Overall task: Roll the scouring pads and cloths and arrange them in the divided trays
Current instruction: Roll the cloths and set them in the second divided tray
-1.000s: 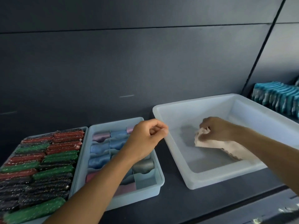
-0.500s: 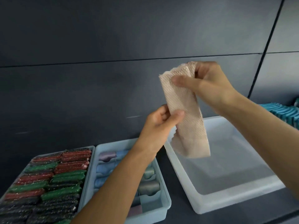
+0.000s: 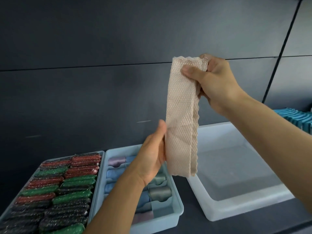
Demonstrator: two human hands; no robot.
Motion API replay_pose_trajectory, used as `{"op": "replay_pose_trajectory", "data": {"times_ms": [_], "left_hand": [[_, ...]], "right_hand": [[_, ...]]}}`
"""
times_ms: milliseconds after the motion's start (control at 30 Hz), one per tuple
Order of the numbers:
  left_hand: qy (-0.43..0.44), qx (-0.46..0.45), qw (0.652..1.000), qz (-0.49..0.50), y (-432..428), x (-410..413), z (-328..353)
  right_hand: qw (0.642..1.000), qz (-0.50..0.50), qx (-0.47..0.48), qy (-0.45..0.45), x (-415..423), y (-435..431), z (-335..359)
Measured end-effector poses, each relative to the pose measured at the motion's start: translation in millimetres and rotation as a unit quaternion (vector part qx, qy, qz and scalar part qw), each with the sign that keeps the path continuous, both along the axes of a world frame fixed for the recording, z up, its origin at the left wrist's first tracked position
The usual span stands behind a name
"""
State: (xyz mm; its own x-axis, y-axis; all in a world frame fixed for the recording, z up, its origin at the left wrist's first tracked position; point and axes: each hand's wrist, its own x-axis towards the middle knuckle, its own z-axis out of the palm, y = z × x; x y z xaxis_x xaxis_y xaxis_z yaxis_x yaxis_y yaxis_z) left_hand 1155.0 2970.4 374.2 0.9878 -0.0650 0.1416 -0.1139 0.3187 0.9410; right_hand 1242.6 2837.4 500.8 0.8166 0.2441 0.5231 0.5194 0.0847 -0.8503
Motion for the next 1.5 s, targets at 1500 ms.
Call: {"op": "replay_pose_trajectory", "data": {"times_ms": [1500], "left_hand": [[-0.024,0.147,0.937,0.315,30,-22,19]], "right_hand": [[0.984,0.065,-0.115,0.119,-44,41,-82]]}}
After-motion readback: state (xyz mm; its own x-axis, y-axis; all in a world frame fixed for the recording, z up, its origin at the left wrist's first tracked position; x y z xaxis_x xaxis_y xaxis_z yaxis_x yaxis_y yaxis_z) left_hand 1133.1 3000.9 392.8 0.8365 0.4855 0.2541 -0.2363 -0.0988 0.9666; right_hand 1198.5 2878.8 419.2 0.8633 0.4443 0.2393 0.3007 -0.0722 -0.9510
